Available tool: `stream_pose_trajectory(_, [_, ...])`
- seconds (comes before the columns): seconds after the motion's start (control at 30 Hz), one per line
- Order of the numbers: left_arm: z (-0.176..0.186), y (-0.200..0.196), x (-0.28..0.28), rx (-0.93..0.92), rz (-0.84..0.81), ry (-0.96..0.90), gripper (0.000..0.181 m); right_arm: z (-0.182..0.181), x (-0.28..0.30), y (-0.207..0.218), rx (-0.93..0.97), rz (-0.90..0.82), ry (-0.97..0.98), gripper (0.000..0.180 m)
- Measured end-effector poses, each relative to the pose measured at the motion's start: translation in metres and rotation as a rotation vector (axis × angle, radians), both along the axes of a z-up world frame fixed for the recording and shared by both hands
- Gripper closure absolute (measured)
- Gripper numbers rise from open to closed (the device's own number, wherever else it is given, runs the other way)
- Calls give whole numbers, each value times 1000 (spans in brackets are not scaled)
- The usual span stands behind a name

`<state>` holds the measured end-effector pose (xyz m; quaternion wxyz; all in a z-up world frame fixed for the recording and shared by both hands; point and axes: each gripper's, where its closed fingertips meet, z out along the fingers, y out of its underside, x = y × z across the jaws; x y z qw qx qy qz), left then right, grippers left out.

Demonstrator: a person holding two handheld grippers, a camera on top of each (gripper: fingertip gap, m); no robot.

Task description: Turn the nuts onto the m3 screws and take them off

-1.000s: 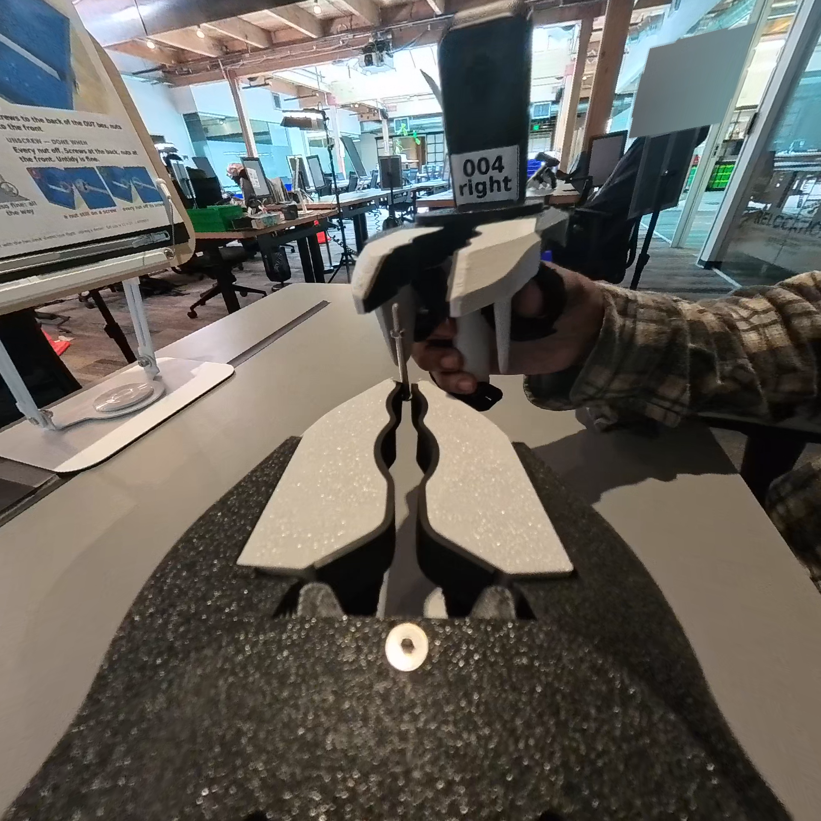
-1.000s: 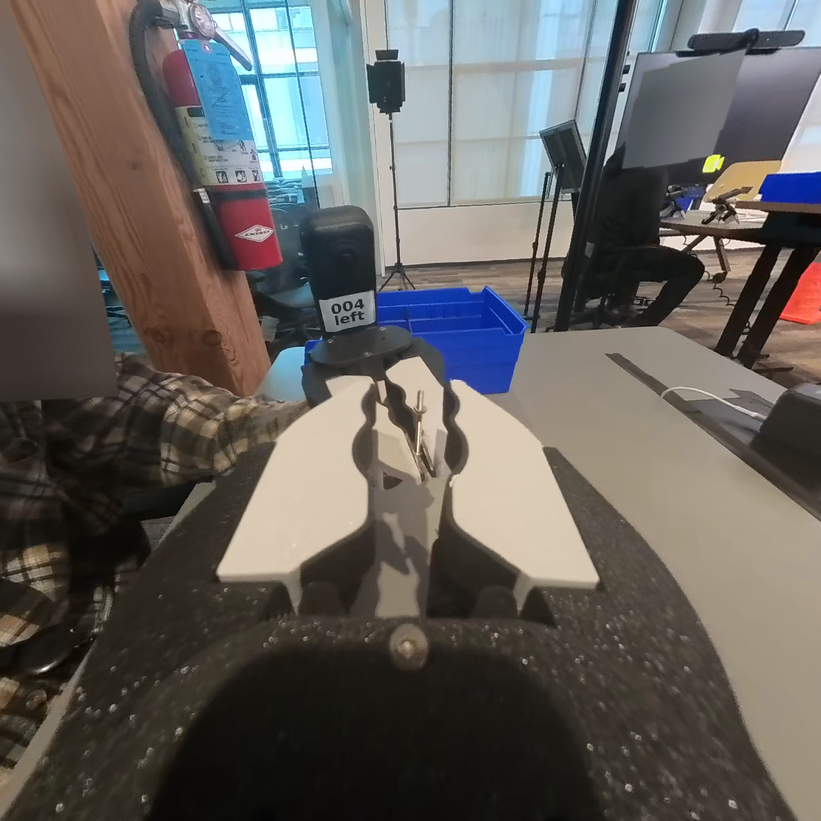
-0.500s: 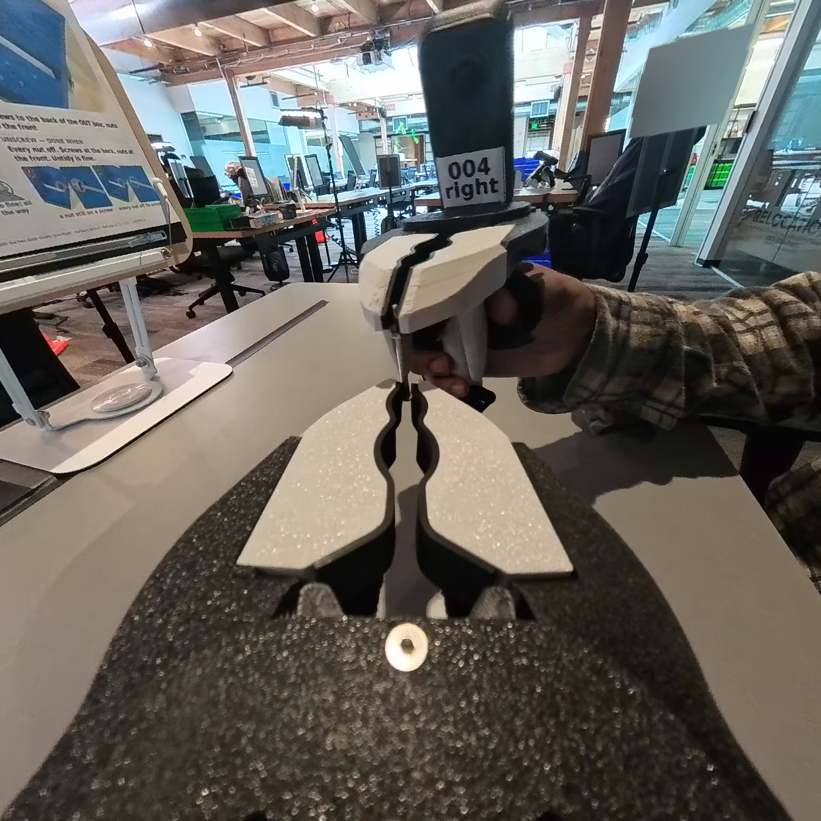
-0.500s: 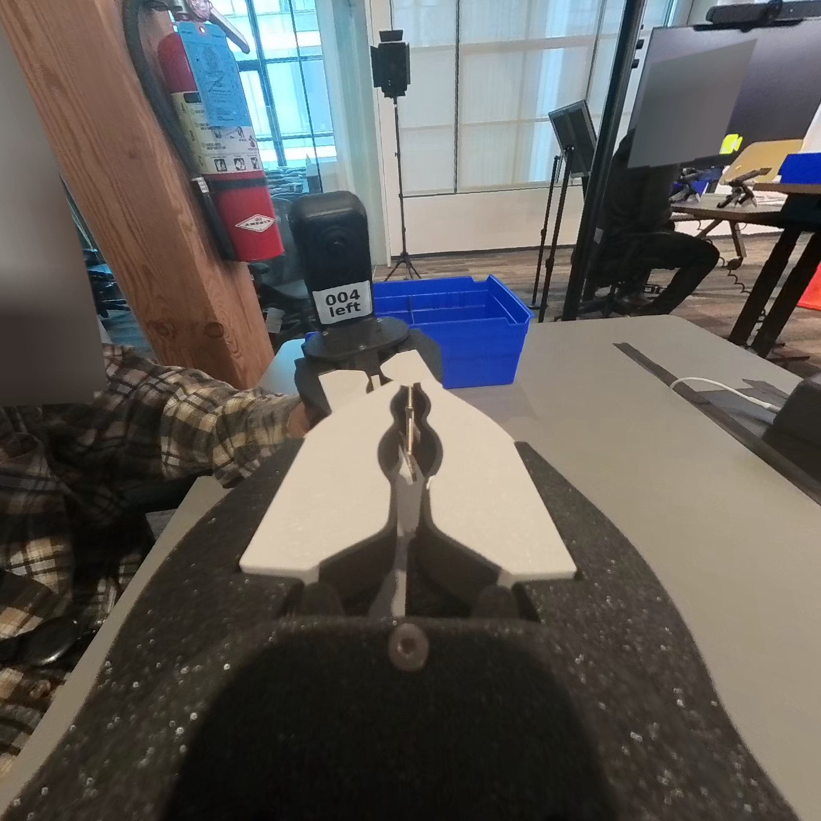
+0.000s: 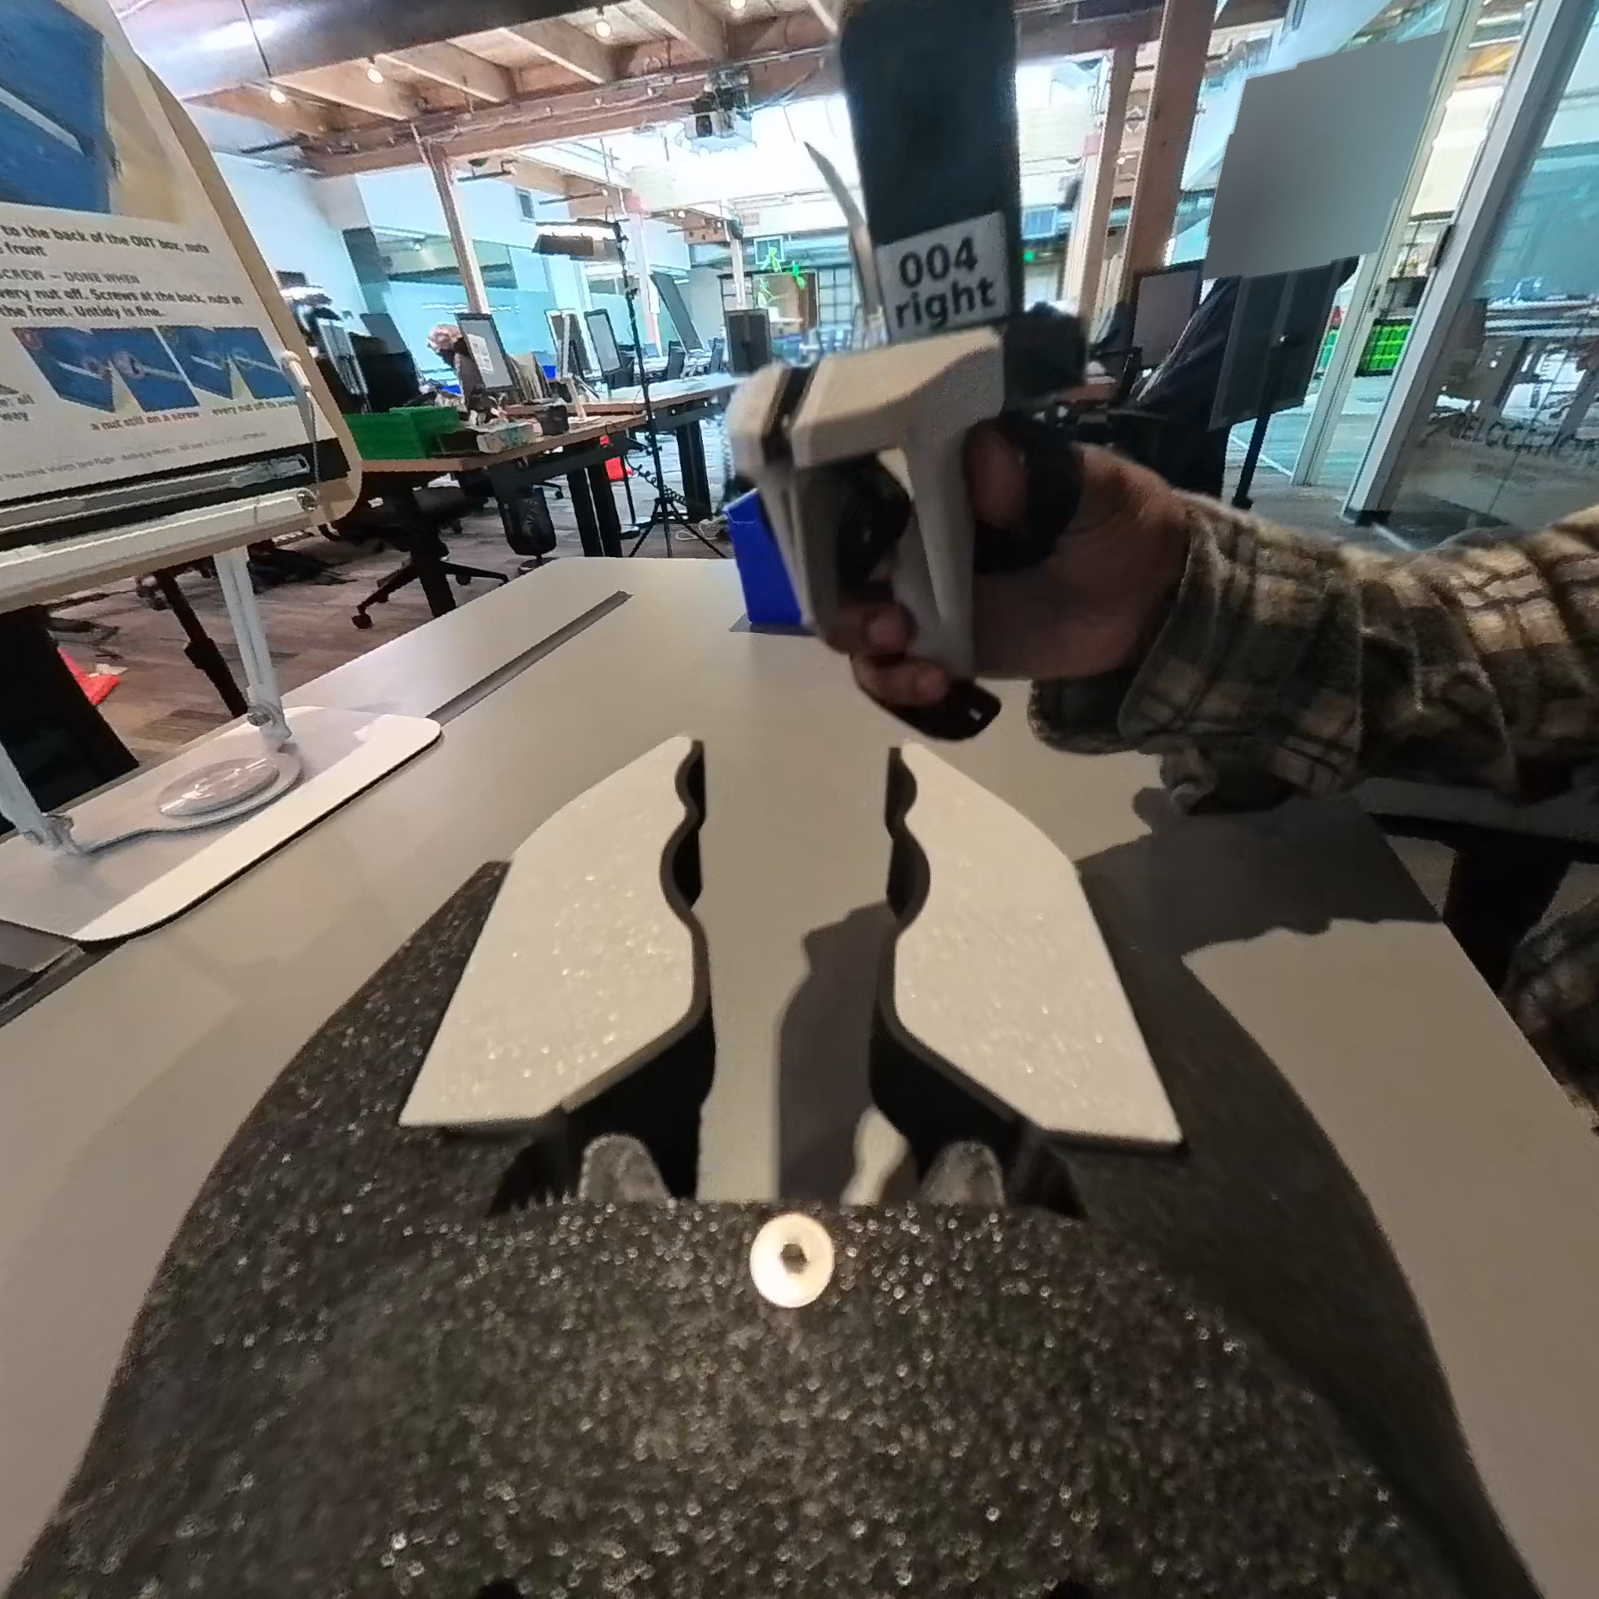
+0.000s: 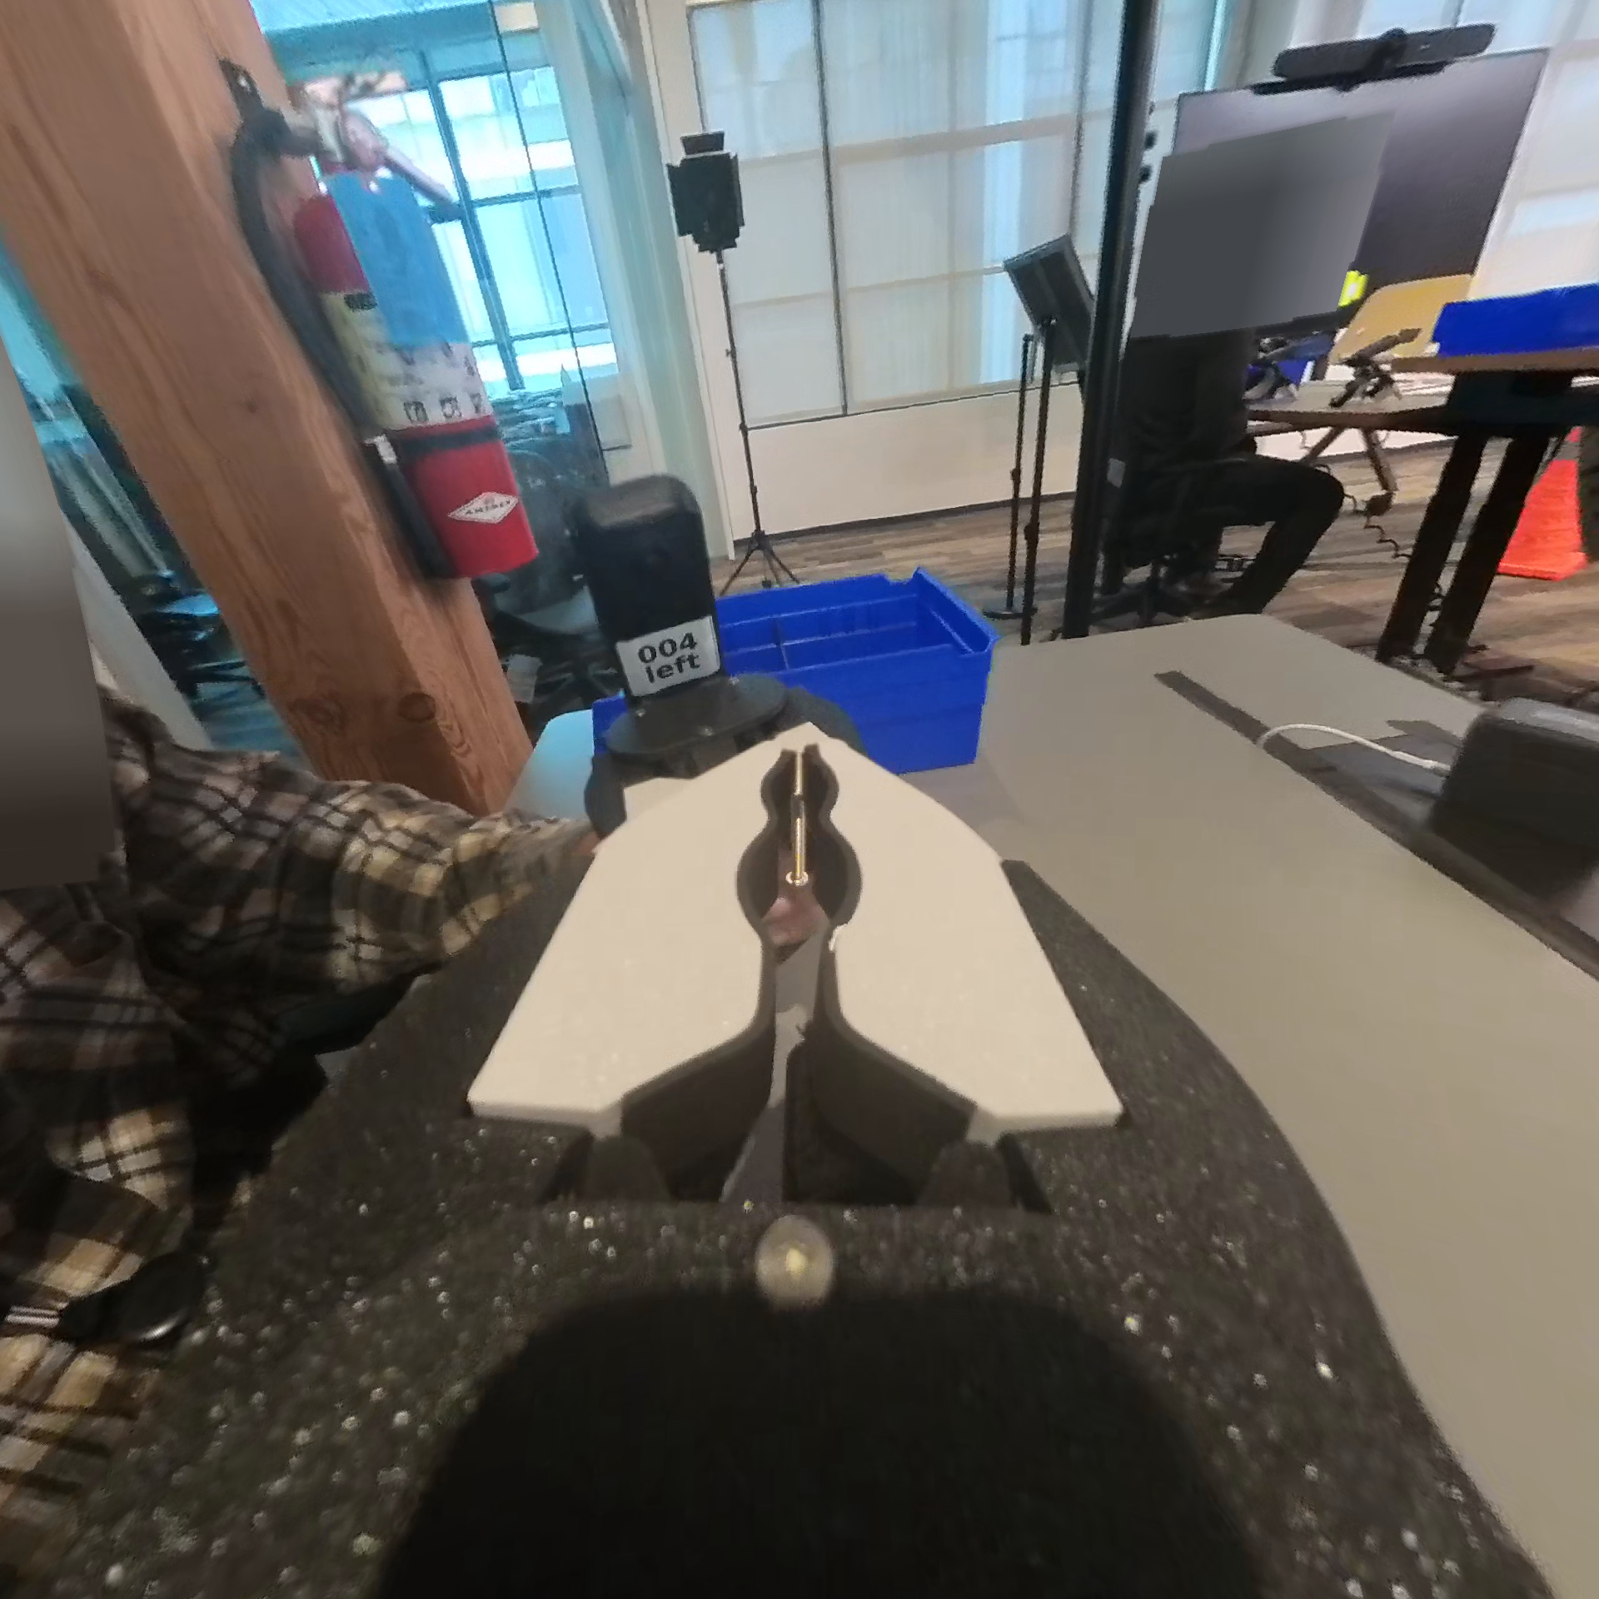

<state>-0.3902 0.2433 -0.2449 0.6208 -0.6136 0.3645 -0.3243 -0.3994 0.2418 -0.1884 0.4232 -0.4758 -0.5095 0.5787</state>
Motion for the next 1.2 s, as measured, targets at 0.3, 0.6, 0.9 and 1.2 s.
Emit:
stream_pose_trajectory(0.3, [-2, 2, 2, -14, 2, -13, 130, 36, 130, 53, 14, -326, -72, 177])
stream_pose_trajectory(0.6, [-14, 5, 6, -55, -5, 3, 132, 50, 291, 114, -38, -723, -169, 177])
stream_pose_trajectory(0.9, [-21, 7, 6, -88, -13, 1, 134, 5, 406, 178, -201, -1000, -303, 177])
stream_pose_trajectory(1.2, [-22, 6, 8, -97, -23, -1, 136, -102, 483, 216, -462, -1192, -731, 177])
